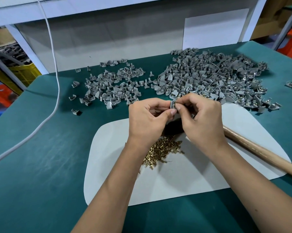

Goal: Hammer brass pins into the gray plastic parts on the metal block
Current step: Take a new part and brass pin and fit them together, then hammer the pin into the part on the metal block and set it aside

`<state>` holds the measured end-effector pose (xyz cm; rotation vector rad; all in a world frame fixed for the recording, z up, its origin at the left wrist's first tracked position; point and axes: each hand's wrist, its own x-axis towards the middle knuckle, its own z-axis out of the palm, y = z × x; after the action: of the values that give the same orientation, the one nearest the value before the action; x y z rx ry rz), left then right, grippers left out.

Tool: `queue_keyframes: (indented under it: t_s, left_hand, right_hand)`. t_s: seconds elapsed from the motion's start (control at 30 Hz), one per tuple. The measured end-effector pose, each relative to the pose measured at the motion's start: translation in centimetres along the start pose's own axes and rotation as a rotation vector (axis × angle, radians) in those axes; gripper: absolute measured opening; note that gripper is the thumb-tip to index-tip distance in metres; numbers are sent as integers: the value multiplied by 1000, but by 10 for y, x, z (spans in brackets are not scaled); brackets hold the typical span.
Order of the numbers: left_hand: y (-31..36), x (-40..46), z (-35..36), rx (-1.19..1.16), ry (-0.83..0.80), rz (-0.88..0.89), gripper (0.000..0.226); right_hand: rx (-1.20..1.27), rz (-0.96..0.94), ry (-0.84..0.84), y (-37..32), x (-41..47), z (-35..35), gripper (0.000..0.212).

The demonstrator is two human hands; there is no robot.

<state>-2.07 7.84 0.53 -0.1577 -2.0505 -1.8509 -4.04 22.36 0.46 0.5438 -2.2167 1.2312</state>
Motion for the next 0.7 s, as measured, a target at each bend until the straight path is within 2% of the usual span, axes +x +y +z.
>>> queue_keyframes:
  t_s: [0.23,0.5,0.57,0.63,0.7]
  left_hand:
    - [-1,0,-1,76,-9,32,26]
    - [-6,2,-3,315,94,114,31]
    - [-5,3,-6,340,107,86,39]
    - [-4,6,-12,344,102,69,36]
    - [-4,9,-18,405,56,73,23]
  right_hand:
    - [61,51,-3,4,0,1,4]
    - [30,42,-172,1,10,-14,12]
    - [-46,64,-161,6,17,-32,9]
    - [-218,151,-188,16,27,-56,6]
    - [-509,276,-411,30,34,-77,21]
